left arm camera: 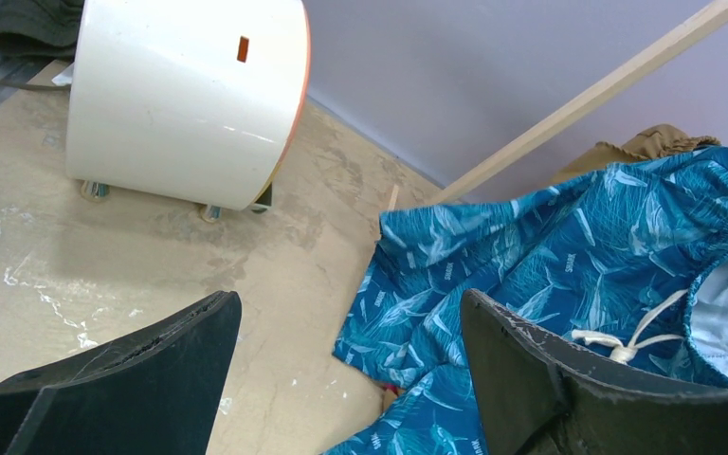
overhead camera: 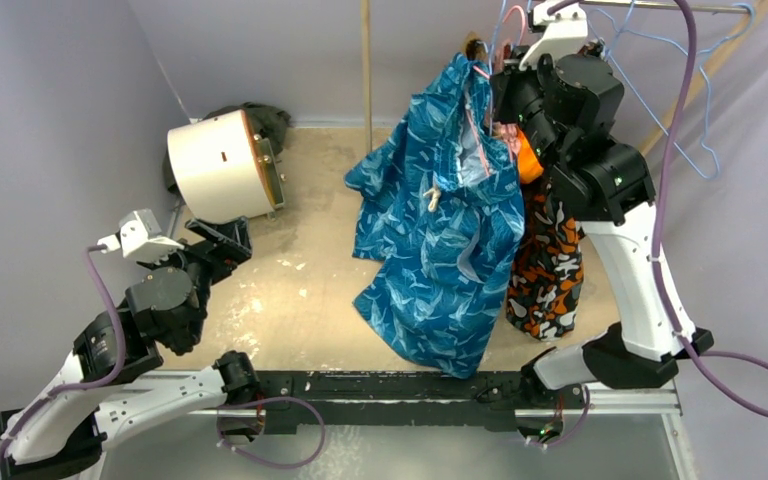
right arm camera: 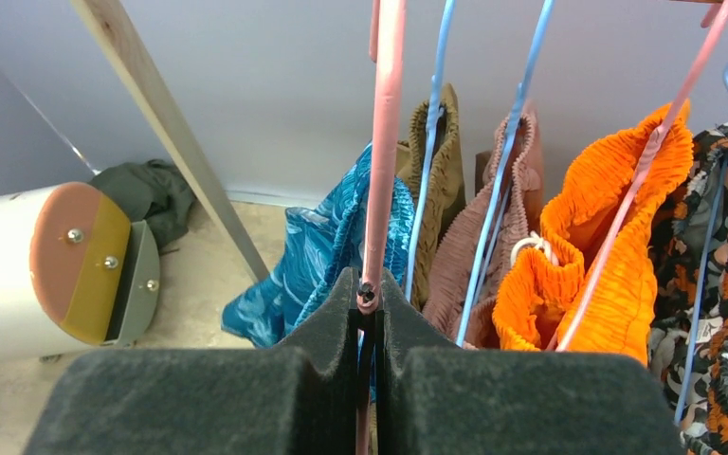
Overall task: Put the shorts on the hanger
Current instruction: Place the hanger at the clothesline.
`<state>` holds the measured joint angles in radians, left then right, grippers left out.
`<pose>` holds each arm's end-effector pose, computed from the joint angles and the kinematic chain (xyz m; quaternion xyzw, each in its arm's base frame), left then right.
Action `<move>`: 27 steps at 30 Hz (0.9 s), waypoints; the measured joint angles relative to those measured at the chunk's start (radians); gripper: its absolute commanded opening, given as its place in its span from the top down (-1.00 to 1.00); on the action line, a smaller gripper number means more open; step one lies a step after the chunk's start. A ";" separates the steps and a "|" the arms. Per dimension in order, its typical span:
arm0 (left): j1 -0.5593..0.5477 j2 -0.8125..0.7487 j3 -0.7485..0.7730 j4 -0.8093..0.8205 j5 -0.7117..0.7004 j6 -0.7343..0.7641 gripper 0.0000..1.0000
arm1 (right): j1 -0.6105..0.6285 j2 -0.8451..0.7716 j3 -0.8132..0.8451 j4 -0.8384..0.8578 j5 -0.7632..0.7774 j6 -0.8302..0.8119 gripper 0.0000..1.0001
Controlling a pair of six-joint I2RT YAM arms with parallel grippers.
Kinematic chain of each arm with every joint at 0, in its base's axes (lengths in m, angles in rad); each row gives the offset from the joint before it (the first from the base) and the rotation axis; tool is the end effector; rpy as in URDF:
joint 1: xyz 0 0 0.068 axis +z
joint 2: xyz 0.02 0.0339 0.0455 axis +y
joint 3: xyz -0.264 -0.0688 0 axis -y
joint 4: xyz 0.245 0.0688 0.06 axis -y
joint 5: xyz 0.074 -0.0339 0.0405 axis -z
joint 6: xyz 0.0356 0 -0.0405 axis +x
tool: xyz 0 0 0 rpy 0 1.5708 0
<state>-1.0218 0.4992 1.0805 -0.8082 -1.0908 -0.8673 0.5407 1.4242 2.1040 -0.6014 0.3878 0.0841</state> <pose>0.0521 -0.0246 0.4042 -0.2703 0.6920 -0.1933 0.6409 0.2135 0.1124 0.5837 -0.0129 0.6809 0.0970 0.7258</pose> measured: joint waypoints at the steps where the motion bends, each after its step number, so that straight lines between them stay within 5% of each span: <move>1: 0.000 0.000 0.000 0.000 0.000 0.000 -0.71 | 0.000 0.003 0.000 0.001 0.002 -0.003 1.00; 18: 0.000 0.029 -0.045 0.041 0.026 0.000 -0.71 | 0.000 -0.002 -0.024 0.171 0.004 -0.033 1.00; 27: 0.000 0.037 -0.095 0.071 0.070 -0.005 -0.71 | -0.001 0.046 -0.175 0.325 -0.074 -0.021 1.00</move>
<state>-1.0218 0.5358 0.9855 -0.7372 -1.0206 -0.8719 0.5400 1.4704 1.9289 -0.2764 0.3134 0.0635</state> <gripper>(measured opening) 0.852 0.031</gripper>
